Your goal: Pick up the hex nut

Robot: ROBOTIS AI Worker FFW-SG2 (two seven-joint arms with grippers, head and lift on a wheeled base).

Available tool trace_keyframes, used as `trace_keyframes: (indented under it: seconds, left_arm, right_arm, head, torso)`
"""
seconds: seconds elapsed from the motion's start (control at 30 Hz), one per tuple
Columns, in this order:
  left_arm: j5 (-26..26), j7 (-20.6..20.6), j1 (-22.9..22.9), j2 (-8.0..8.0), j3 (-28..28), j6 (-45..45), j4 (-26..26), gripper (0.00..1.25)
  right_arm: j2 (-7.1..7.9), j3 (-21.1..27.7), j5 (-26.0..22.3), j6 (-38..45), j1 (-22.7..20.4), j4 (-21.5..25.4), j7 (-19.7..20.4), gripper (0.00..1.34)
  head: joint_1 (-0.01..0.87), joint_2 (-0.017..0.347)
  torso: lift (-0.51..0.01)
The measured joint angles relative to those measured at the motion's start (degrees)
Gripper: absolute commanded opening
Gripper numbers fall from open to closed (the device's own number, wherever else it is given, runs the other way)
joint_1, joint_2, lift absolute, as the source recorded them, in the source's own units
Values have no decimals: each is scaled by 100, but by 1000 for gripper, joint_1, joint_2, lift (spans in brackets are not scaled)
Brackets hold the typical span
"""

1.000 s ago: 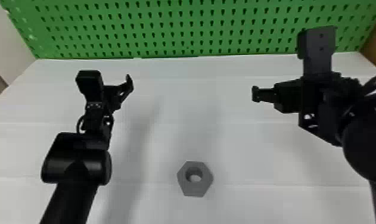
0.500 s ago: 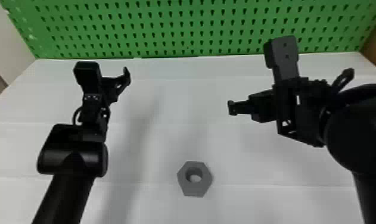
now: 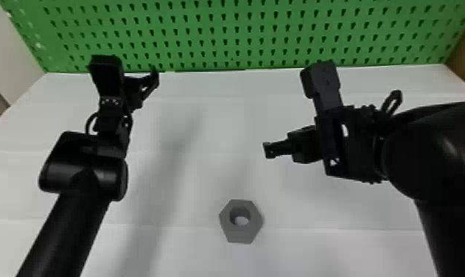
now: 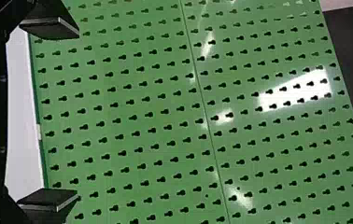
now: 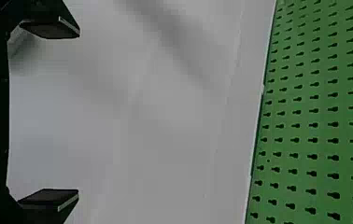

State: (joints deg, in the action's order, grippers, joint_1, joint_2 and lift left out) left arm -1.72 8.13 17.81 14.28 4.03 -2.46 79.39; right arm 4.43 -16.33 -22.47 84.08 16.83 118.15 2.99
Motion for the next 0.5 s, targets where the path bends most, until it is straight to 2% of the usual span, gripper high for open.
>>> trace_keyframes:
  seconds: [0.17, 0.5]
  left_arm:
    - [-170, 99, 282, 164, 412, 0, -152, 1161]
    - [-126, 98, 533, 211, 531, -9, -271, 1161]
  right_arm:
    - [-6, -62, -58, -13, 42, -116, 0, 1239]
    - [-17, -109, -232, -9, 88, -339, 0, 1239]
  head:
    - [785, 138]
    - [785, 138]
  torso:
    - [-92]
    - [-92]
